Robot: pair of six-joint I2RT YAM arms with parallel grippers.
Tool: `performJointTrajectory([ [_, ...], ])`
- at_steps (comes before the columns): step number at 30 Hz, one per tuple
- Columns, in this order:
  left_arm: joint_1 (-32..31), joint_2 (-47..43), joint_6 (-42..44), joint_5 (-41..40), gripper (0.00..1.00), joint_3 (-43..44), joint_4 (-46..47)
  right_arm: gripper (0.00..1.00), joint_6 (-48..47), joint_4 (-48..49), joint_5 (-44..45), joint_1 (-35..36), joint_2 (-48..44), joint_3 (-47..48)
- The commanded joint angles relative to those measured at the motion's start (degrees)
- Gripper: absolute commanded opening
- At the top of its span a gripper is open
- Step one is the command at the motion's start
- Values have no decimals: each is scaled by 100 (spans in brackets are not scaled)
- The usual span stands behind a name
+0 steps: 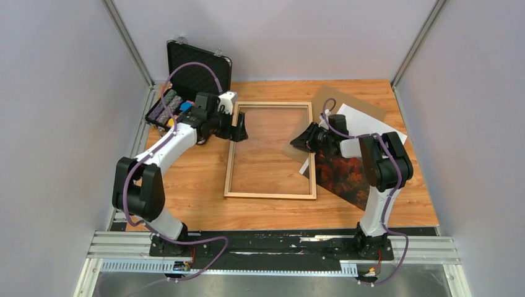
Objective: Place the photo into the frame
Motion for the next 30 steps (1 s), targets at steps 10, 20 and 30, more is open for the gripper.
performJointTrajectory([
  [10, -670, 767, 334, -450, 97, 1102, -77, 27, -90, 240, 26, 49, -160, 109],
  [20, -890, 945, 365, -494, 97, 1055, 294, 27, -86, 279, 35, 50, -147, 73],
  [30, -1402, 1440, 630, -866, 96, 1350, 557, 27, -38, 292, 9, 52, -45, 93],
])
